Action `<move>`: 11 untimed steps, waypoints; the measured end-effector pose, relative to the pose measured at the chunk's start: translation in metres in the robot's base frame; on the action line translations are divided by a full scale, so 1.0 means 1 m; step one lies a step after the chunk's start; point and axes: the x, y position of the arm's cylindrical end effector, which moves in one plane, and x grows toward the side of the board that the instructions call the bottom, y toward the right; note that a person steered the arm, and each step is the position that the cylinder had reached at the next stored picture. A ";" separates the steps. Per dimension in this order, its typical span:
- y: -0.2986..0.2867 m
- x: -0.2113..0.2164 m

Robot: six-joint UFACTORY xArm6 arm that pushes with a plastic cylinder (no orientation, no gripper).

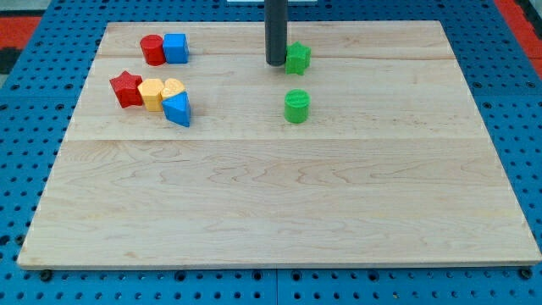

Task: Push the horizontal line of blocks slightly towards the green star

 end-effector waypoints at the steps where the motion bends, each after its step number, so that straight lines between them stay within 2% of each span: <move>1: 0.000 -0.031; 2: 0.061 -0.024; 3: 0.018 0.036; 4: 0.010 0.076; 5: 0.008 0.030; 6: -0.063 0.016; 8: -0.177 0.033; 9: -0.262 0.033; 10: -0.308 0.062; 11: -0.272 0.128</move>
